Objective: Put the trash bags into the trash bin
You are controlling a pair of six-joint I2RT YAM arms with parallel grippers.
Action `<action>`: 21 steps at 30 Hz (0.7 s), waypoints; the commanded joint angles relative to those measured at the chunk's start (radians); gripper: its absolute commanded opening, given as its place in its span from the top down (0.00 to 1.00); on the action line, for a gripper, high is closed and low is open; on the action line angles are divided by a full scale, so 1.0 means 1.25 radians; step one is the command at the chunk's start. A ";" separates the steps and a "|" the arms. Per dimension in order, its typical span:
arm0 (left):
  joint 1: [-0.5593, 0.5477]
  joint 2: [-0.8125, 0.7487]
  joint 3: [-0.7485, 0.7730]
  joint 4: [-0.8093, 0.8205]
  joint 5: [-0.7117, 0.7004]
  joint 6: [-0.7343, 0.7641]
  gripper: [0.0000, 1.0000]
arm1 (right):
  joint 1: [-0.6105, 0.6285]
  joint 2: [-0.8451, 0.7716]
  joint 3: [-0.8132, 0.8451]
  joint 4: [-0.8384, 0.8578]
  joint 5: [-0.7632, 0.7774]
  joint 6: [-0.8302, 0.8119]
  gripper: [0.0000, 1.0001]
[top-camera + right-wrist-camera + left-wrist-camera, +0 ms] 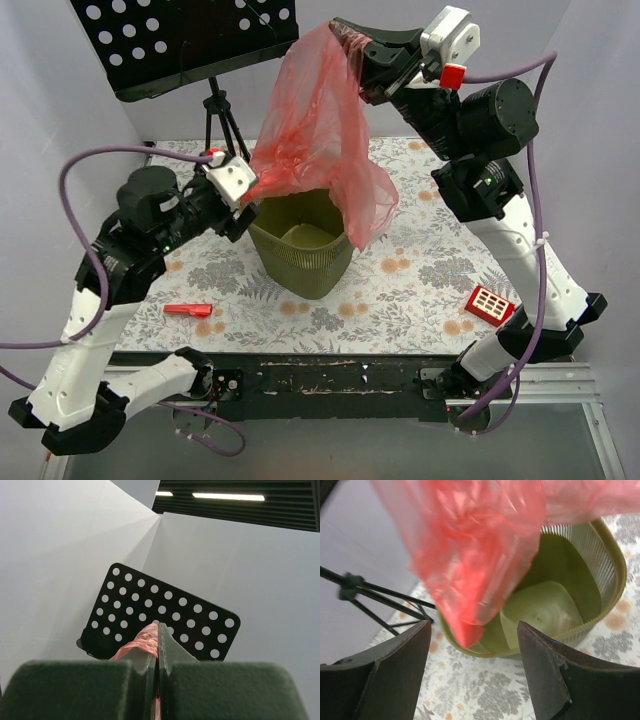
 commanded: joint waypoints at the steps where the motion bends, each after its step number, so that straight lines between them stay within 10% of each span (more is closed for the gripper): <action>1: 0.005 -0.018 -0.180 0.160 0.035 -0.001 0.34 | 0.016 -0.031 0.017 -0.006 0.024 0.035 0.99; 11: 0.005 0.113 -0.293 0.492 0.095 -0.046 0.44 | 0.041 -0.055 0.066 -0.138 0.028 0.051 0.99; 21: 0.006 -0.082 -0.172 0.133 0.101 -0.095 0.30 | 0.045 -0.058 -0.013 -0.120 0.082 0.066 0.99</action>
